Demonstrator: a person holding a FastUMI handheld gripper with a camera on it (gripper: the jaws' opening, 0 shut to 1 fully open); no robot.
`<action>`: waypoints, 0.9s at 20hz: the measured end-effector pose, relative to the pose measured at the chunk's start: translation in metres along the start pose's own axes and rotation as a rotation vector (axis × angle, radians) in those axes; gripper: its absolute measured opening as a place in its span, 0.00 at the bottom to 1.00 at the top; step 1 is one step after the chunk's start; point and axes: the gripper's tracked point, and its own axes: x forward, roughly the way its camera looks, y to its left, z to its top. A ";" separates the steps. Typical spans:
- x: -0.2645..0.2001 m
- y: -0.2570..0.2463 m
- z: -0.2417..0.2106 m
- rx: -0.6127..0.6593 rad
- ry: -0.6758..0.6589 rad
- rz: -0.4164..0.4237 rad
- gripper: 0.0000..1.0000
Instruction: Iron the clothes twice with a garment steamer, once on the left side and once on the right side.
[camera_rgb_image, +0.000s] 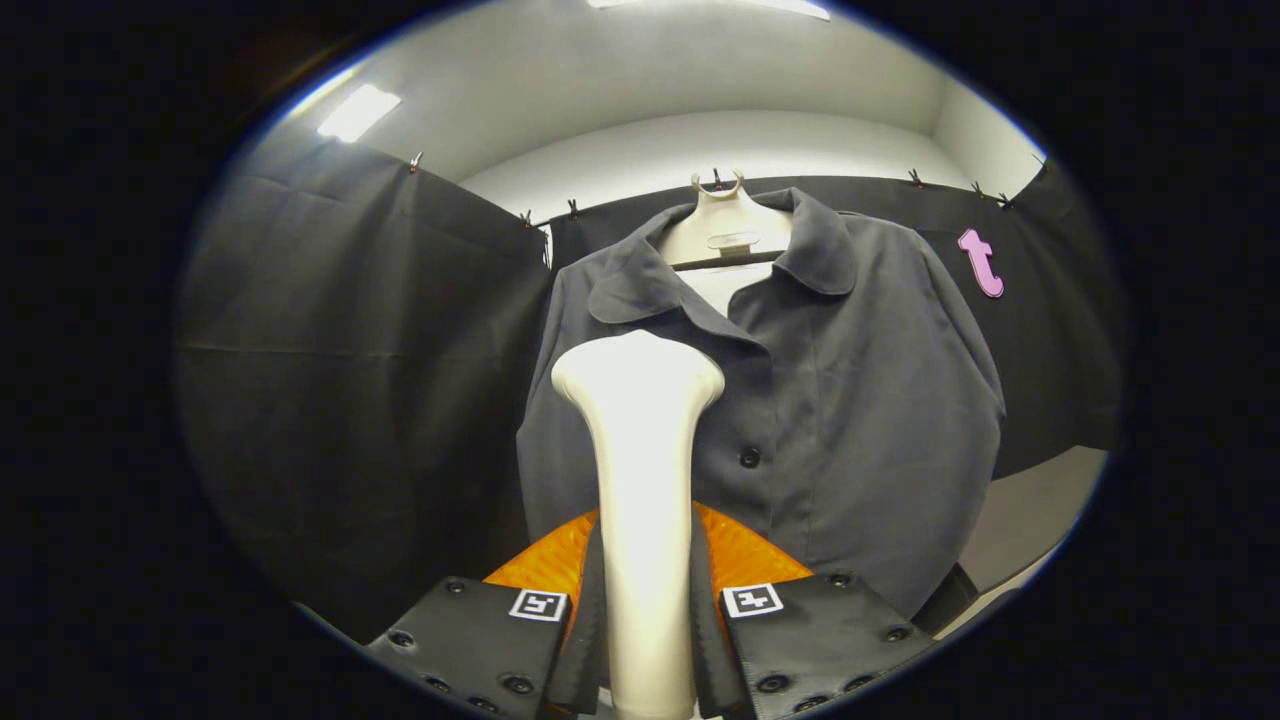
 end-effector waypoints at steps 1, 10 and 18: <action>0.004 0.002 0.001 -0.007 -0.001 -0.004 0.43; 0.019 0.004 -0.011 -0.062 0.003 -0.020 0.43; 0.006 0.008 -0.041 -0.052 0.064 -0.001 0.43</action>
